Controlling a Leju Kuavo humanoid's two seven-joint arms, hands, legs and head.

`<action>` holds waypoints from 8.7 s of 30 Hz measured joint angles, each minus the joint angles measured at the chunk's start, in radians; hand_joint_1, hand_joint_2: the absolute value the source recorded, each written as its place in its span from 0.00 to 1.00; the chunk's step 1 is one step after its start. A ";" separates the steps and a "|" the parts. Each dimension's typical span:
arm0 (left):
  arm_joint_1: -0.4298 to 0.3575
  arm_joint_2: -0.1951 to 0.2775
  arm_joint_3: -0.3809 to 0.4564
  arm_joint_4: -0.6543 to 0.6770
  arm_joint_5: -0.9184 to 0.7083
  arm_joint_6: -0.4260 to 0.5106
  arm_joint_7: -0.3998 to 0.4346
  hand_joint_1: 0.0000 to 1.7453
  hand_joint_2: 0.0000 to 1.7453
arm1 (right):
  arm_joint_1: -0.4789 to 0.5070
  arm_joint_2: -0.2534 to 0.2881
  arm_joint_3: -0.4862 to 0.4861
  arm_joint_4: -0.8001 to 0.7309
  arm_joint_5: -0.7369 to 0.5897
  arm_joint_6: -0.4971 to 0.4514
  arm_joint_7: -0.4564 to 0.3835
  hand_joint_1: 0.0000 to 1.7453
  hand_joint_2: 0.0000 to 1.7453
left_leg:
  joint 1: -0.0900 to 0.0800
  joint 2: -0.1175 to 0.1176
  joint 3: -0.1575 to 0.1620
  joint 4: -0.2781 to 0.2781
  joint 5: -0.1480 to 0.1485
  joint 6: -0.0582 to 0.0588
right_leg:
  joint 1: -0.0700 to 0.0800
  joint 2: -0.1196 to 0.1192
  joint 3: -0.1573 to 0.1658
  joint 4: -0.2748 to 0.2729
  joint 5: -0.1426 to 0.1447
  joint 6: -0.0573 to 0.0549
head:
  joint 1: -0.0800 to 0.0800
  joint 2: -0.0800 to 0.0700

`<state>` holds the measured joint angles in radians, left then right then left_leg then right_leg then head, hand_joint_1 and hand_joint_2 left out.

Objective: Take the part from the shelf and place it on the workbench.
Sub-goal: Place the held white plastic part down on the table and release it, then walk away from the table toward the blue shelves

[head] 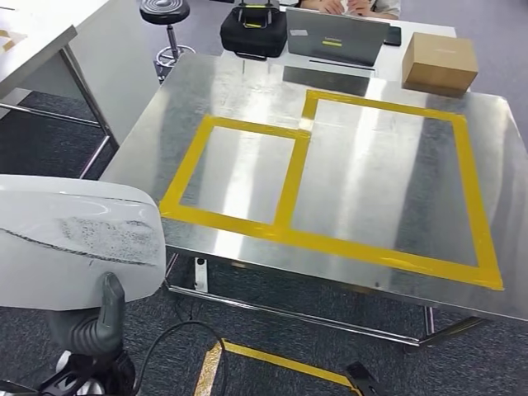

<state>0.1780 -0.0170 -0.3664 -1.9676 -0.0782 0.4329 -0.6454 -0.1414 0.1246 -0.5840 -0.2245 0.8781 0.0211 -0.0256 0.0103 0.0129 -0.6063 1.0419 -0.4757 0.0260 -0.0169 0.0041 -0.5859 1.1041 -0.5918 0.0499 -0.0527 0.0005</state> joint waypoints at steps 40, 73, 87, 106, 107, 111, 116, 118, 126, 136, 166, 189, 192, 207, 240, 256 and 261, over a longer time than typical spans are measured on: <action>-0.268 0.141 0.145 0.181 -0.777 0.125 0.352 1.00 1.00 | -0.013 0.010 0.012 0.001 0.007 0.074 0.004 0.00 0.00 | -0.003 0.001 0.022 -0.015 -0.003 -0.016 | -0.001 -0.017 -0.005 -0.072 0.096 -0.004 | 0.011 0.000; -0.857 0.443 0.239 1.151 -0.909 -0.035 0.479 1.00 1.00 | -0.003 0.033 0.079 0.005 -0.012 0.135 0.013 0.00 0.00 | -0.006 -0.004 -0.003 -0.018 0.017 -0.030 | 0.009 -0.001 -0.031 -0.075 0.115 -0.033 | 0.009 0.000; -0.870 0.326 0.186 1.213 -0.962 -0.041 0.494 1.00 1.00 | -0.013 0.041 0.103 0.005 -0.004 0.141 0.006 0.00 0.00 | -0.004 -0.011 -0.012 -0.008 0.019 -0.036 | 0.009 0.009 -0.028 -0.082 0.121 -0.041 | 0.005 0.000; -0.882 0.235 0.138 1.297 -0.967 -0.035 0.533 0.00 1.00 | 0.003 0.043 0.109 0.005 -0.021 0.124 0.014 0.00 0.00 | -0.003 -0.009 -0.023 0.008 0.003 -0.037 | 0.005 0.000 -0.027 -0.089 0.128 -0.045 | 0.008 0.000; -0.882 0.236 0.138 1.301 -0.965 -0.037 0.533 0.00 0.75 | 0.003 0.043 0.109 0.005 -0.022 0.124 0.013 0.00 0.00 | -0.002 -0.009 -0.041 0.051 -0.022 -0.041 | 0.003 0.000 -0.025 -0.091 0.128 -0.049 | 0.007 0.000; -0.872 0.235 0.136 1.311 -0.967 -0.045 0.533 0.00 0.00 | 0.006 0.045 0.109 0.005 -0.024 0.126 0.009 0.00 0.00 | -0.001 -0.009 -0.136 0.258 -0.099 -0.050 | 0.004 0.001 -0.023 -0.090 0.126 -0.055 | 0.004 0.000; -0.871 0.237 0.132 1.312 -0.948 -0.050 0.534 0.00 0.00 | 0.003 0.047 0.110 0.005 -0.030 0.132 0.000 0.00 0.00 | -0.006 -0.009 -0.022 0.011 0.026 -0.031 | 0.009 0.004 -0.021 -0.088 0.124 -0.049 | 0.005 0.000; -0.870 0.238 0.134 1.311 -0.928 -0.049 0.526 0.00 0.00 | 0.003 0.048 0.110 0.005 -0.032 0.133 -0.003 0.00 0.00 | -0.011 -0.010 -0.009 -0.019 0.023 -0.025 | 0.010 0.004 -0.025 -0.088 0.125 -0.039 | 0.006 0.000; -0.836 0.224 0.169 1.268 -0.795 -0.060 0.451 0.00 0.00 | 0.011 0.048 0.110 0.005 -0.038 0.116 -0.003 0.00 0.00 | -0.004 -0.007 -0.004 -0.029 0.036 0.004 | 0.005 0.002 -0.155 0.188 -0.011 -0.009 | 0.012 0.000; -0.677 0.207 0.220 0.873 -0.496 -0.101 0.336 0.00 0.00 | 0.029 0.048 0.115 0.007 -0.048 0.086 0.007 0.00 0.00 | -0.007 -0.008 -0.021 -0.002 0.023 -0.033 | 0.005 0.001 -0.015 -0.084 0.125 -0.043 | 0.010 0.000; 0.018 0.051 0.268 0.054 -0.215 0.035 0.118 0.00 0.00 | 0.064 0.031 0.112 0.014 -0.085 0.050 -0.029 0.00 0.00 | -0.004 -0.007 -0.052 -0.023 0.088 -0.031 | -0.001 -0.003 0.132 -0.134 0.025 -0.023 | 0.023 0.000; -0.128 -0.097 0.786 1.292 -0.208 -0.090 0.242 0.00 0.00 | 0.115 0.016 0.051 0.019 -0.105 -0.089 -0.033 0.00 0.00 | -0.013 0.002 0.021 -0.061 0.041 0.016 | 0.005 -0.006 -0.028 0.142 -0.001 0.006 | 0.024 0.000; -0.145 -0.099 0.830 1.440 -0.237 -0.088 0.293 0.00 0.00 | 0.111 0.012 0.047 0.019 -0.093 -0.113 -0.024 0.00 0.00 | -0.014 0.003 -0.027 -0.036 0.066 0.006 | 0.006 -0.005 0.116 -0.036 0.041 0.001 | 0.024 0.000; -0.177 -0.150 0.897 1.696 -0.274 -0.098 0.422 0.00 0.00 | 0.110 -0.008 0.049 0.021 -0.043 -0.222 0.065 0.00 0.00 | -0.003 -0.051 0.084 0.070 -0.019 -0.019 | 0.008 0.011 0.039 -0.136 0.125 -0.037 | 0.015 0.000; -0.224 -0.164 0.796 1.738 -0.490 -0.108 0.480 0.00 0.00 | 0.121 -0.027 -0.082 0.021 -0.125 -0.223 0.087 0.00 0.00 | -0.007 -0.106 0.088 -0.030 -0.026 -0.004 | 0.004 0.111 0.020 -0.107 0.124 -0.033 | 0.015 0.000; -0.238 -0.161 0.773 1.738 -0.463 -0.103 0.483 0.00 0.00 | 0.126 -0.023 -0.111 0.021 -0.103 -0.216 0.088 0.00 0.00 | -0.016 0.103 0.089 -0.047 -0.020 -0.010 | 0.011 -0.063 0.038 -0.112 0.105 -0.020 | 0.029 0.000; -0.234 -0.158 0.775 1.738 -0.466 -0.100 0.480 0.00 0.00 | 0.127 -0.017 -0.116 0.021 -0.090 -0.202 0.078 0.00 0.00 | -0.007 0.020 0.034 0.099 -0.119 -0.033 | 0.006 -0.011 0.030 -0.114 0.118 -0.045 | 0.020 0.000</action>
<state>-0.0563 -0.1747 0.4086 -0.2293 -0.5438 0.3326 -0.1650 -0.0145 0.1072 -0.7002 -0.2037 0.7884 -0.1804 0.0528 0.0032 0.0333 -0.5725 1.1410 -0.5950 -0.0070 -0.0113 -0.0073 -0.5559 0.9901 -0.4738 0.0050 -0.0327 0.0004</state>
